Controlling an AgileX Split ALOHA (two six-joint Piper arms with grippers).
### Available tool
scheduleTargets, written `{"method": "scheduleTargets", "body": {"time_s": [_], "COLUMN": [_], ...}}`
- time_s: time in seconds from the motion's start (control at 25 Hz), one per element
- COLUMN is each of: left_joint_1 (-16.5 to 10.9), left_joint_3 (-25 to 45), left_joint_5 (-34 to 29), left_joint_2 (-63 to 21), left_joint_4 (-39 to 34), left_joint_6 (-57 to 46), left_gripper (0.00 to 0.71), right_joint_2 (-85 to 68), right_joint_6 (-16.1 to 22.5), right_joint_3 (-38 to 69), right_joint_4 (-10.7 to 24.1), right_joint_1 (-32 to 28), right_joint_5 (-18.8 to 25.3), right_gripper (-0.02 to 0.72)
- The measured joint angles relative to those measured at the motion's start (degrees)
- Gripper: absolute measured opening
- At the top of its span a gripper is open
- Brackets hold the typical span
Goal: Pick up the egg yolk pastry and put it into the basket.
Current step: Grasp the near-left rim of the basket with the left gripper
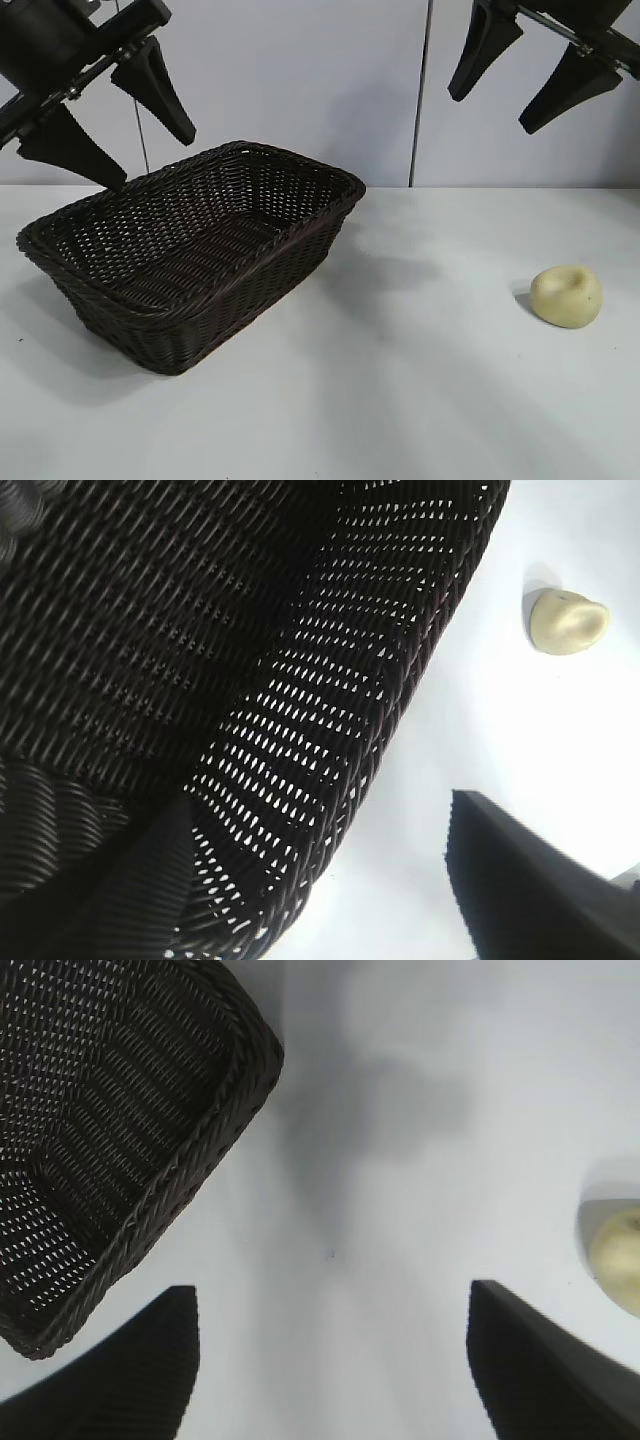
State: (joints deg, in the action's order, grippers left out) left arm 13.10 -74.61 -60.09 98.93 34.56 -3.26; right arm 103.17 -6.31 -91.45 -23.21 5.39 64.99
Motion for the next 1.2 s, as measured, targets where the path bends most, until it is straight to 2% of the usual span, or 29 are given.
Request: {"method": "scheduleTargets", "body": {"time_s": [0.28,0.4,0.8,1.04,1.2], "left_joint_1": [4.77,6.10,6.44,6.44,6.44], "left_joint_3": [0.56,0.56,7.39,10.80,12.20], "left_joint_5": [0.83,1.72,3.94,10.72,12.43], "left_joint_2": [-4.83,-6.00,-6.54,-6.66,-6.66], "left_joint_4": [-11.80,-14.14,-18.45,-19.58,-21.75], "left_joint_6": [-16.40,-19.90,-28.84,-37.24,-41.09], "left_gripper": [0.512,0.512,0.512,0.512,0.512], "right_joint_2": [0.00,0.00,0.00,0.00,0.00], "right_joint_6": [-0.39,-0.39,-0.39,-0.39,-0.39], "right_joint_3": [0.00,0.00,0.00,0.00,0.00], "right_joint_4": [0.00,0.00,0.00,0.00,0.00], "right_joint_1": [0.00,0.00,0.00,0.00,0.00], "right_joint_5": [0.00,0.19,1.24,1.30,1.58], "right_gripper": [0.540,0.540,0.540,0.540,0.540]}}
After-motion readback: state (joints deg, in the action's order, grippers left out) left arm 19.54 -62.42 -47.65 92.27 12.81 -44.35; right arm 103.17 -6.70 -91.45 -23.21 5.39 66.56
